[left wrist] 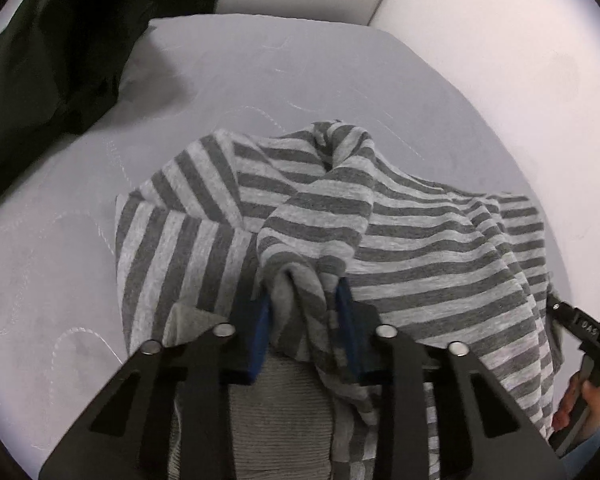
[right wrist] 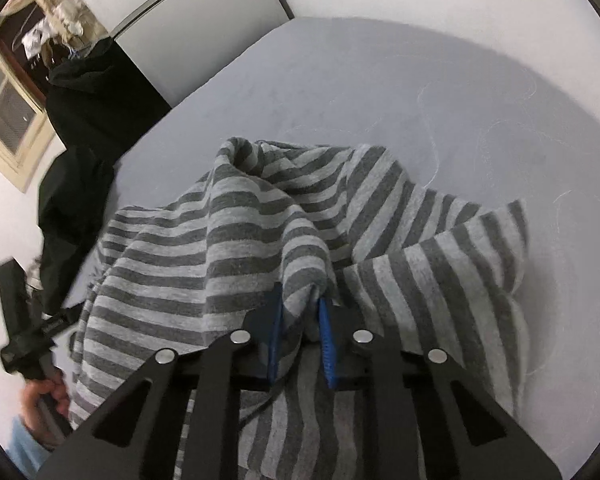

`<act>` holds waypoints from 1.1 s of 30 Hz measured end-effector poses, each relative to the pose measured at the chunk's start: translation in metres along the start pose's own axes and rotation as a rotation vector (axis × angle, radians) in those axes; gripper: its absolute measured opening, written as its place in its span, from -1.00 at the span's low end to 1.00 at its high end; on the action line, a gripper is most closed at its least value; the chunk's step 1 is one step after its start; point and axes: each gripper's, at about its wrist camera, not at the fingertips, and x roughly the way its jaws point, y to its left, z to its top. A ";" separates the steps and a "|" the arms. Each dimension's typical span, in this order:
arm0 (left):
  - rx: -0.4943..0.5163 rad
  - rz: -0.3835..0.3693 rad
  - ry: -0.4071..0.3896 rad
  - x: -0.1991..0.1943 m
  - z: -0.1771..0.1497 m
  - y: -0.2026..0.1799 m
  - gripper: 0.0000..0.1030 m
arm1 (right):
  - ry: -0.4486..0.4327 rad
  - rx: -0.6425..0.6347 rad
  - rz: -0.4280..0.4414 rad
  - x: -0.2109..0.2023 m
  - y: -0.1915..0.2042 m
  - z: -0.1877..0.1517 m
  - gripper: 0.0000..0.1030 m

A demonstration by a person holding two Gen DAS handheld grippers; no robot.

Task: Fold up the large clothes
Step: 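Lower the folded hoodie onto the bed with both tools still closed, then open both tools and release the hoodie, moving back to view it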

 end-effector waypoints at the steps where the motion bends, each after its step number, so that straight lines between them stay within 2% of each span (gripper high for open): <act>1: 0.018 0.011 0.001 -0.001 0.002 -0.003 -0.47 | -0.006 -0.031 -0.029 -0.004 0.006 -0.001 -0.71; 5: 0.028 0.029 -0.019 -0.016 0.005 -0.007 -0.50 | -0.029 -0.035 -0.062 -0.020 0.009 -0.003 -0.72; 9: -0.003 0.043 -0.009 -0.012 -0.003 -0.004 -0.48 | 0.006 0.008 -0.099 -0.018 -0.010 -0.017 -0.72; 12: -0.008 0.059 -0.014 -0.003 -0.008 0.001 -0.29 | 0.027 0.025 -0.116 -0.008 -0.023 -0.029 -0.71; 16: 0.054 0.104 -0.025 -0.005 -0.008 -0.002 -0.09 | 0.018 0.007 -0.132 -0.009 -0.022 -0.029 -0.63; 20: 0.062 0.121 -0.023 -0.013 -0.001 0.000 0.20 | 0.029 -0.010 -0.138 -0.020 -0.016 -0.024 -0.38; 22: 0.071 0.137 -0.036 -0.025 0.000 -0.001 0.22 | 0.021 -0.035 -0.140 -0.033 -0.006 -0.020 -0.20; 24: 0.110 0.143 -0.044 -0.038 -0.002 -0.008 0.22 | 0.008 -0.070 -0.122 -0.046 0.006 -0.018 0.12; 25: 0.121 0.142 -0.044 -0.042 -0.004 -0.012 0.24 | 0.000 -0.099 -0.108 -0.054 0.016 -0.020 0.17; 28: 0.154 0.121 -0.057 -0.056 -0.012 -0.029 0.32 | 0.002 -0.202 -0.067 -0.065 0.051 -0.032 0.20; 31: 0.181 0.081 -0.072 -0.064 -0.020 -0.049 0.52 | 0.016 -0.292 -0.029 -0.060 0.082 -0.046 0.20; 33: 0.196 0.046 -0.069 -0.063 -0.028 -0.062 0.53 | 0.027 -0.340 -0.028 -0.052 0.096 -0.052 0.20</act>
